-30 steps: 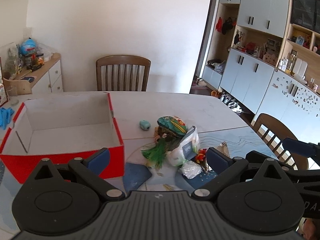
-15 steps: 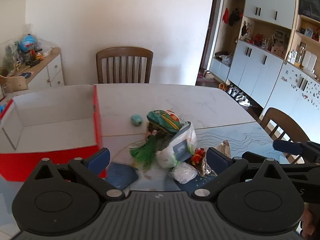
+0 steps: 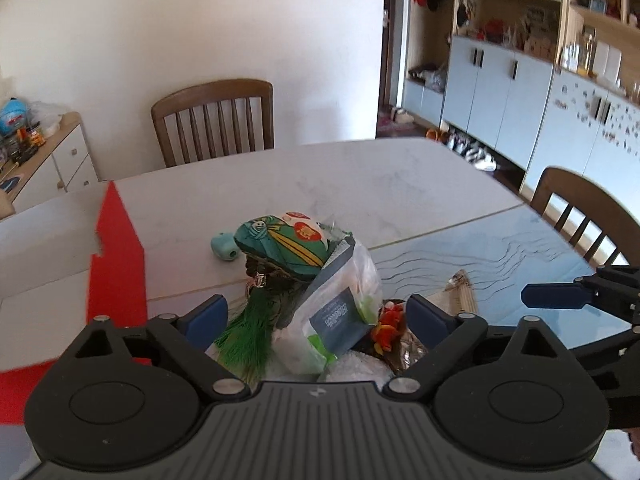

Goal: Organize objects
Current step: 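Move both tools toward the pile of items beside the box, then grasp the white plastic bag with the left tool while the right tool grasps the silver snack pouch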

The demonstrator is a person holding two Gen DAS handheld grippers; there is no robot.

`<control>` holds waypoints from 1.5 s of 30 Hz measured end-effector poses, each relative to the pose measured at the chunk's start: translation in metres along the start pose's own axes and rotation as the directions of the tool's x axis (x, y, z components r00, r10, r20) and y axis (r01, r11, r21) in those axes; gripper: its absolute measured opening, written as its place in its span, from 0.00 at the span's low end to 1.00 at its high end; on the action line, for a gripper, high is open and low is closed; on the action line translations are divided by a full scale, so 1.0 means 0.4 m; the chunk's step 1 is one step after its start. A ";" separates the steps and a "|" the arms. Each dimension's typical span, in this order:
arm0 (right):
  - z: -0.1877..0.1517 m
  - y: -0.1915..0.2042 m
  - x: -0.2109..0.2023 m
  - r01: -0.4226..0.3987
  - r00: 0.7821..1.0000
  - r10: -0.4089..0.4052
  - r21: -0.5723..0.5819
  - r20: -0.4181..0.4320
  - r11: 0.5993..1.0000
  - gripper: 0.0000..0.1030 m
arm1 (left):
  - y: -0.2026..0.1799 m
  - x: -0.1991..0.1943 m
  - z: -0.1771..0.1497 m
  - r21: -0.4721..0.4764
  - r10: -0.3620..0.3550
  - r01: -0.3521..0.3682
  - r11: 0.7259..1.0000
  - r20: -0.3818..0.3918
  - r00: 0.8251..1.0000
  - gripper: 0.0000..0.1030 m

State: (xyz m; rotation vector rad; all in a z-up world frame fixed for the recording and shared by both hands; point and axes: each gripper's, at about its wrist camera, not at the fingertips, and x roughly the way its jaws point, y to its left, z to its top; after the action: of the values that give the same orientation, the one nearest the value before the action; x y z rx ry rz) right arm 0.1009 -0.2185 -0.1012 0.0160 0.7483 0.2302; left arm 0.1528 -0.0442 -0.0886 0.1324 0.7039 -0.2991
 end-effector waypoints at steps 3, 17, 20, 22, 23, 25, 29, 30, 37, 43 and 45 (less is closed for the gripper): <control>0.000 -0.015 0.028 -0.029 0.999 0.030 0.010 -0.026 1.000 0.66 | -0.004 0.040 0.004 0.015 -0.007 0.007 1.000 -0.017 1.000 0.86; 0.009 -0.037 0.139 -0.102 0.987 0.110 0.069 -0.121 0.992 0.57 | 0.014 0.158 -0.003 -0.016 -0.049 0.047 0.999 -0.146 0.988 0.50; 0.010 -0.043 0.143 -0.109 0.986 0.119 0.084 -0.120 0.990 0.54 | 0.014 0.157 -0.009 -0.007 -0.047 0.047 0.999 -0.147 0.988 0.41; 0.011 -0.047 0.143 -0.111 0.985 0.122 0.094 -0.121 0.989 0.52 | 0.009 0.162 -0.007 0.007 -0.033 0.034 0.999 -0.149 0.988 0.35; 0.011 -0.050 0.143 -0.113 0.985 0.125 0.100 -0.122 0.988 0.50 | 0.010 0.161 -0.008 0.010 -0.030 0.032 0.999 -0.150 0.988 0.33; 0.012 -0.057 0.141 -0.118 0.983 0.132 0.120 -0.124 0.986 0.48 | 0.012 0.156 -0.007 0.004 -0.044 0.045 0.999 -0.147 0.988 0.29; 0.013 -0.066 0.134 -0.121 0.983 0.137 0.136 -0.121 0.983 0.41 | 0.016 0.148 0.000 0.003 -0.063 0.064 0.998 -0.136 0.989 0.20; 0.012 -0.066 0.131 -0.118 0.984 0.134 0.132 -0.119 0.984 0.39 | 0.015 0.144 0.001 0.005 -0.067 0.069 0.998 -0.133 0.989 0.19; 0.008 -0.072 0.097 -0.100 0.988 0.112 0.106 -0.107 0.989 0.35 | 0.009 0.118 0.002 -0.003 -0.079 0.080 0.997 -0.117 0.990 0.14; 0.000 -0.089 0.049 -0.073 0.992 0.081 0.081 -0.099 0.994 0.34 | 0.007 0.076 -0.005 -0.031 -0.089 0.086 0.996 -0.104 0.991 0.14; -0.005 -0.094 0.033 -0.064 0.993 0.072 0.077 -0.096 0.995 0.33 | 0.005 0.063 -0.007 -0.036 -0.091 0.088 0.995 -0.105 0.990 0.14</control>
State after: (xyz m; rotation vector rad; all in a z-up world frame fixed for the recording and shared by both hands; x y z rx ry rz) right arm 0.1164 -0.2525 -0.1153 0.1008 0.8549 0.2697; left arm 0.1701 -0.0473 -0.1072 0.0873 0.8216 -0.3690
